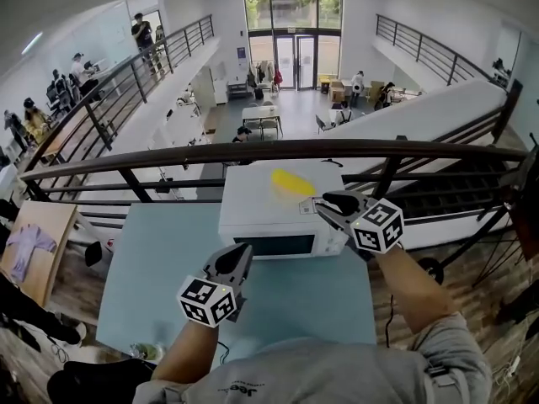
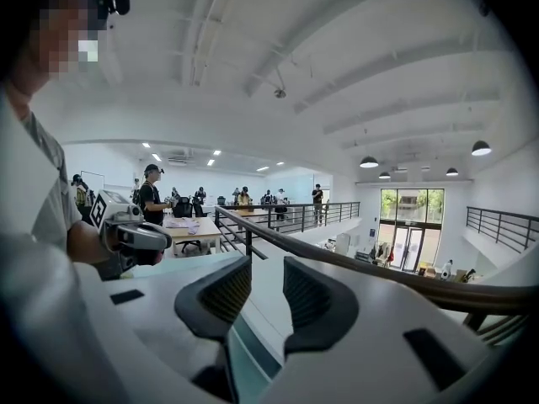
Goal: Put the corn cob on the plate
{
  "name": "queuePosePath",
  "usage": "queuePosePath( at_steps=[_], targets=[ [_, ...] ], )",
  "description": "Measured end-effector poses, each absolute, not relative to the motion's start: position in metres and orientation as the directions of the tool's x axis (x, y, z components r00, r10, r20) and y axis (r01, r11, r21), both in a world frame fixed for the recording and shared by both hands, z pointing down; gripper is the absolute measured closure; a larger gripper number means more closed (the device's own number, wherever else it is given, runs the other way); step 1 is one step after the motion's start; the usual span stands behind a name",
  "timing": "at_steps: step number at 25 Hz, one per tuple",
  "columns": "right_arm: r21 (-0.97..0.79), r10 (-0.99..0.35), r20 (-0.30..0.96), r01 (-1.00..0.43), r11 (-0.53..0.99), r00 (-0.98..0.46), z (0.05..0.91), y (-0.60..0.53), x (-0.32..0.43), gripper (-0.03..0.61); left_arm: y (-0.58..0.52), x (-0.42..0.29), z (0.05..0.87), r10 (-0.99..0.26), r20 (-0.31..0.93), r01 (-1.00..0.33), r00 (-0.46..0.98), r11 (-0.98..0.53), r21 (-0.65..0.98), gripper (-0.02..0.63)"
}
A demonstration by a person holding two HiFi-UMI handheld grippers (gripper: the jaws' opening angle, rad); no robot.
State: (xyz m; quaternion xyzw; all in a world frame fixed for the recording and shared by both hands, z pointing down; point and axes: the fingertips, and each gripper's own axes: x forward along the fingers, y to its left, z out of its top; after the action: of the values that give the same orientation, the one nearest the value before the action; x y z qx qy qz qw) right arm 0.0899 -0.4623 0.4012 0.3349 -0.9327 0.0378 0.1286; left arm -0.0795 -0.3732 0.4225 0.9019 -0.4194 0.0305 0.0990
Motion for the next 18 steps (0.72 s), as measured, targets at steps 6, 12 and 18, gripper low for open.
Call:
queuePosePath(
  at_steps=[6,12,18],
  targets=[
    [0.01,-0.618,0.245,-0.635,0.772,-0.747,0.387,-0.426,0.086,0.481,-0.34,-0.09,0.409,-0.761,0.119,-0.77,0.637,-0.622,0.145,0.596],
    [-0.003,-0.619,0.215,-0.635,0.773,-0.755,0.377,-0.39,0.086,0.502,-0.309,-0.097,0.401,-0.772,0.102,-0.777,0.627,-0.614,0.139,0.595],
    [-0.018,-0.623,0.19,-0.637,0.771,-0.759,0.374,-0.357,0.088,0.524,-0.286,-0.106,0.4,-0.781,0.097,-0.785,0.617,-0.602,0.144,0.596]
  ],
)
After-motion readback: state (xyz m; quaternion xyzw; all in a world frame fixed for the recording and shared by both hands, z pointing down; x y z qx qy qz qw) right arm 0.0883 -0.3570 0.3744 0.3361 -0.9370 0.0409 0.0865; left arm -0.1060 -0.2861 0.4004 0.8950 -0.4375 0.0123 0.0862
